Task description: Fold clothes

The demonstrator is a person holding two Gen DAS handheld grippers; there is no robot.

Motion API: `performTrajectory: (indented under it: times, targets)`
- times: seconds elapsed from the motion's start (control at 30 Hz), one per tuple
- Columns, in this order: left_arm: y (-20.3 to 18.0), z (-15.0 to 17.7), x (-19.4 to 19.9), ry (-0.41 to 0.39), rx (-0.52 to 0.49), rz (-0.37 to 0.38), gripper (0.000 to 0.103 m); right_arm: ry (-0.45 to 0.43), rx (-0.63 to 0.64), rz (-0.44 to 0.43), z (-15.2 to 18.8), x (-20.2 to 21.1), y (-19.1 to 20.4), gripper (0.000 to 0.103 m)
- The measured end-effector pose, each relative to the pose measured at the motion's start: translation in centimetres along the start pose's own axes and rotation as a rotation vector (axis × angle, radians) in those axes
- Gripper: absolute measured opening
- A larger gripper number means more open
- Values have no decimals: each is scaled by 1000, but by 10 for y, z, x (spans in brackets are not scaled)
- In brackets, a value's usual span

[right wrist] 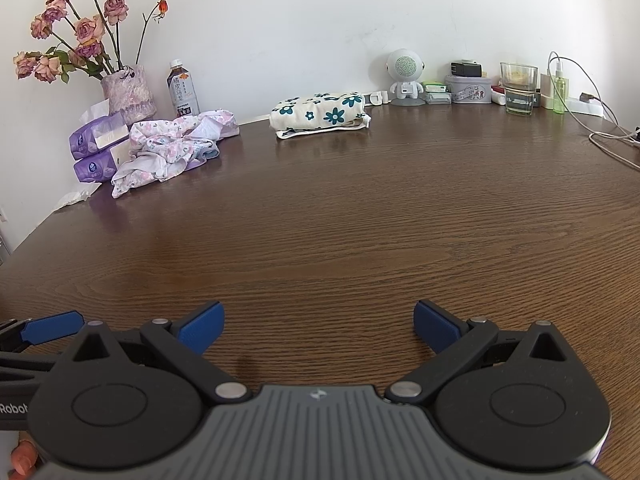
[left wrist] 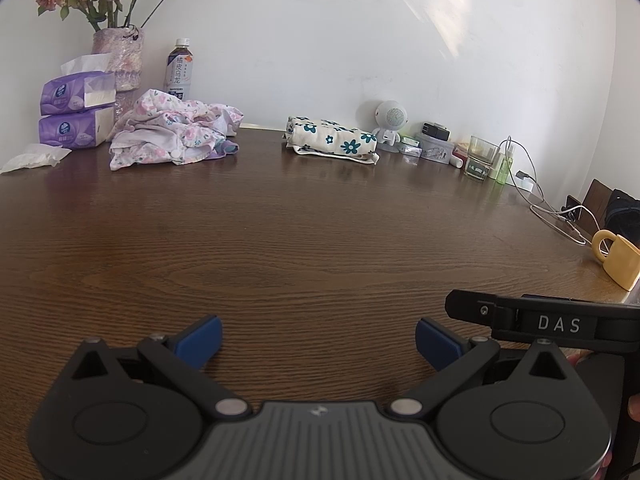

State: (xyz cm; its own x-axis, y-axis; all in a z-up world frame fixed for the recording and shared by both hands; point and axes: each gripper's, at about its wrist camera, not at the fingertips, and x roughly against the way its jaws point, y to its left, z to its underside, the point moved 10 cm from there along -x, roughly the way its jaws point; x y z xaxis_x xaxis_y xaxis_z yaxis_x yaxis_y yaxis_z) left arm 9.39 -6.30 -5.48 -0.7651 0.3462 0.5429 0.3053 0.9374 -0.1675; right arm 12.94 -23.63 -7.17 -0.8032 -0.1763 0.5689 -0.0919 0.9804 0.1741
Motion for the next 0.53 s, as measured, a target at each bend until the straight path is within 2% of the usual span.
performTrajectory:
  times: [0.53]
  targets:
    - [-3, 1, -1, 4, -14, 19, 103, 1, 2, 2, 0, 0, -1, 102]
